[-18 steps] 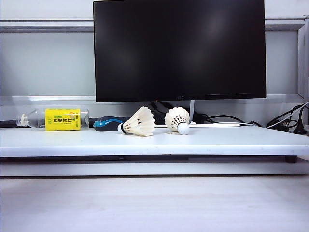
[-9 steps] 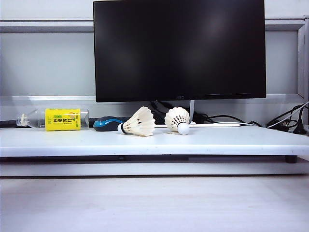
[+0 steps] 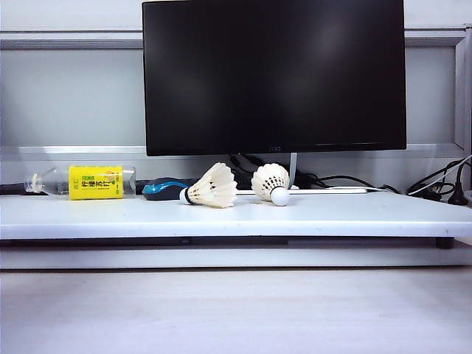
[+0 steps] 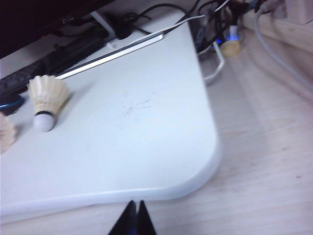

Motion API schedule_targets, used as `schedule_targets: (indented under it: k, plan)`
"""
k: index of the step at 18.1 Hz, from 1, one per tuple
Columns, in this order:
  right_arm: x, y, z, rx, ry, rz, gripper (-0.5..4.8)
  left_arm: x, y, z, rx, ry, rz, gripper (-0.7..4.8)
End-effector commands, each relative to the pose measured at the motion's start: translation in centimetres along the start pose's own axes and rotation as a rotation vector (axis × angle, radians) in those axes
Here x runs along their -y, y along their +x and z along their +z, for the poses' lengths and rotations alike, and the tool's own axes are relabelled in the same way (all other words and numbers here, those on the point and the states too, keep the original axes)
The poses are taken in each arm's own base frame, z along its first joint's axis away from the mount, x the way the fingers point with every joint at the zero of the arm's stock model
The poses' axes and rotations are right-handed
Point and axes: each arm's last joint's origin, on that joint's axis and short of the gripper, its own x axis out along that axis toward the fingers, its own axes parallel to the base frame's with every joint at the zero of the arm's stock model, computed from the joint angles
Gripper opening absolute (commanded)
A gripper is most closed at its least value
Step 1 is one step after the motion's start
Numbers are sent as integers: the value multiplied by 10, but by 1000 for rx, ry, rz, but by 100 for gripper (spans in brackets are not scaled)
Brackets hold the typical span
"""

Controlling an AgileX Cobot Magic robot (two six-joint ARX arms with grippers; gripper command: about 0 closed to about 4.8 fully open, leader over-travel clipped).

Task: Stack the badminton balls on the table vertically.

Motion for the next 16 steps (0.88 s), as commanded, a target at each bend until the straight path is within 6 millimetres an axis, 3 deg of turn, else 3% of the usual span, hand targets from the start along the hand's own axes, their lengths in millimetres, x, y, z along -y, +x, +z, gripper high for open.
schedule_targets:
  k: [1,2,4,7,12,16]
  plan:
    - [-6,-1,4,-1,23,133,1,1,0,2,15,-107,-34,-2]
    - [-7,-1,5,2,24,175,22,3,0,5,35,-145,-74,-1]
    - [-11,-2,9,10,22,255,118,10,-2,15,100,-165,-216,7]
    - [-15,-5,15,3,69,278,121,17,-8,31,222,-118,-321,111]
    - [-25,-18,38,12,62,288,121,28,-20,56,256,-97,-354,123]
    - [-38,-26,66,-7,64,280,121,36,-26,72,163,-61,-411,125]
